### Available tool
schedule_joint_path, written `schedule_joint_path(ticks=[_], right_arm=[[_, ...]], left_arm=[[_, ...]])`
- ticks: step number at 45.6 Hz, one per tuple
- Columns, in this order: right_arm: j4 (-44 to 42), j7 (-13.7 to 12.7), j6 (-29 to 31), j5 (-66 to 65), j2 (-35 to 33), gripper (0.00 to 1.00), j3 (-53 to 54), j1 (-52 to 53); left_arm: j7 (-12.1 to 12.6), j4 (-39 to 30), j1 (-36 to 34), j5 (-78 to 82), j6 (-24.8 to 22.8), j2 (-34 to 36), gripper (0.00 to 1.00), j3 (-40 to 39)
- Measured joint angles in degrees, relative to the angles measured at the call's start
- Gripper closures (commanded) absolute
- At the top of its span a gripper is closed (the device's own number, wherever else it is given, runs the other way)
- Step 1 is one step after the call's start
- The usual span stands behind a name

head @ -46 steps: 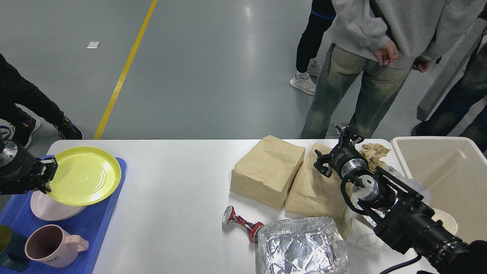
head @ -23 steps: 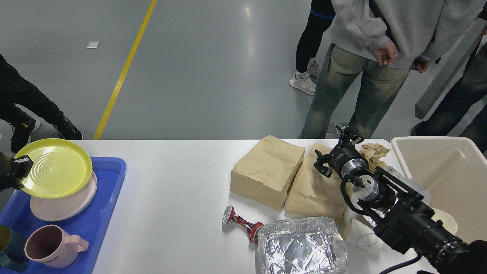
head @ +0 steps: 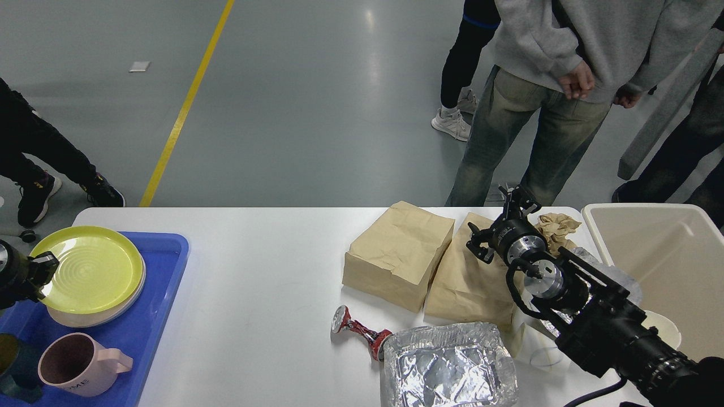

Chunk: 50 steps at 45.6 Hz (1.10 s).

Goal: Tidy desktop
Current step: 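Lift the yellow plate and lay it on the pink plate, then withdraw the left gripper upward away from the tray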

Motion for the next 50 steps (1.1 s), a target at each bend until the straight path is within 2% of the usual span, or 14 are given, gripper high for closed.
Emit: schedule_joint_path(ticks=[7, 18, 25, 32, 39, 50], right_arm=[[0.0, 0.0, 0.0, 0.0, 0.0, 0.0, 0.0, 0.0], [0.0, 0.0, 0.0, 0.0, 0.0, 0.0, 0.03, 0.0], [0.0, 0.0, 0.0, 0.0, 0.0, 0.0, 0.03, 0.0], [0.0, 0.0, 0.0, 0.0, 0.0, 0.0, 0.02, 0.0], [0.0, 0.0, 0.0, 0.0, 0.0, 0.0, 0.0, 0.0], [0.0, 0.0, 0.0, 0.0, 0.0, 0.0, -0.03, 0.0]], left_arm=[[0.05, -0.03, 0.51, 0.12, 0.0, -0.52, 0.92, 0.0], [-0.19, -0.07, 0.98, 0.19, 0.59, -1.12, 0.46, -0.04], [-0.35, -0.11, 1.02, 0.19, 4.02, -1.15, 0.24, -0.09], [-0.43, -0.26, 1.04, 0.19, 8.06, -1.15, 0.15, -0.09], [-0.77, -0.27, 1.04, 0.18, 10.05, -0.7, 0.08, -2.42], [-0.81, -0.03, -0.36, -0.24, 13.82, 3.23, 0.05, -11.43]])
